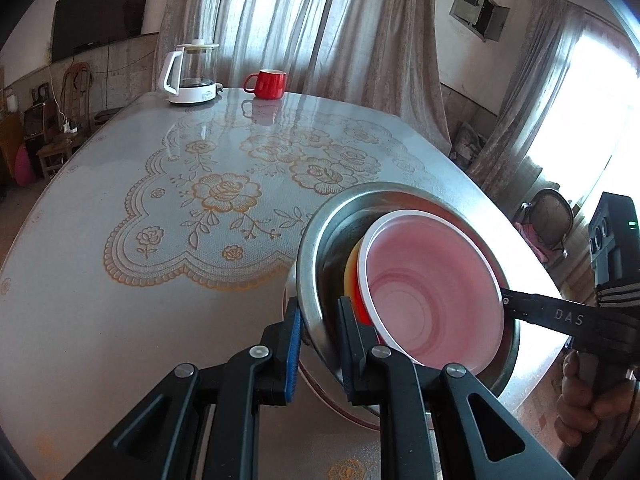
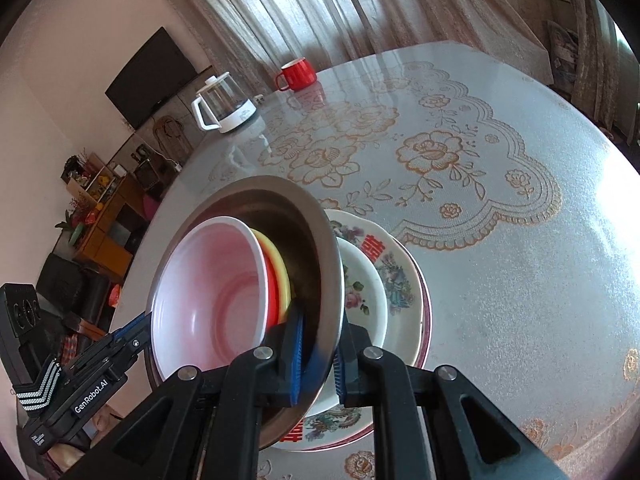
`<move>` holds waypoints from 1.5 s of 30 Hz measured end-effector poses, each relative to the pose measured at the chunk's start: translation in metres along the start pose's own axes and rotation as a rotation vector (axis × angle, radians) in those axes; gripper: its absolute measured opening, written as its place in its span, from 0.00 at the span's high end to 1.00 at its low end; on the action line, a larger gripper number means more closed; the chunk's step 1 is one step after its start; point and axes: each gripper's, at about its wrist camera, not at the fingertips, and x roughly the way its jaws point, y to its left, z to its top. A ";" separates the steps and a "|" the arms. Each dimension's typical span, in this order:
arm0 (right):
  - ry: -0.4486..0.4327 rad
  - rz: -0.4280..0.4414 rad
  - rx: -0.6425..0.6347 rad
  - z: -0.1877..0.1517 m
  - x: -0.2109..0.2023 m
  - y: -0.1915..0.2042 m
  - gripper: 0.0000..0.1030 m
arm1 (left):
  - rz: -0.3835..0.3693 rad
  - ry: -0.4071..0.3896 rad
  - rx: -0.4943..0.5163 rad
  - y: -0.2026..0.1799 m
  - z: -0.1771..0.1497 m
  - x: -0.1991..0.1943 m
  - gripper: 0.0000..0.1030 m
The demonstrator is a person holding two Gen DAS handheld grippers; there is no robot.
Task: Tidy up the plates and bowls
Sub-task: 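Lower the steel bowl onto the plate stack and open both tools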
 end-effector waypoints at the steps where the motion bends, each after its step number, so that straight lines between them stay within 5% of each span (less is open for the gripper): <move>1: 0.015 -0.011 0.014 0.000 0.005 -0.004 0.88 | -0.002 0.004 0.006 -0.002 0.000 0.001 0.84; 24: 0.040 -0.040 0.028 0.001 0.011 -0.019 0.77 | -0.023 0.047 0.002 -0.005 -0.005 0.010 0.80; 33: 0.000 -0.099 -0.017 -0.003 0.007 -0.013 0.88 | -0.017 0.033 0.010 -0.004 -0.005 0.009 0.79; 45: 0.017 -0.100 -0.012 -0.001 0.013 -0.014 0.87 | 0.006 0.026 0.007 -0.008 -0.008 0.006 0.78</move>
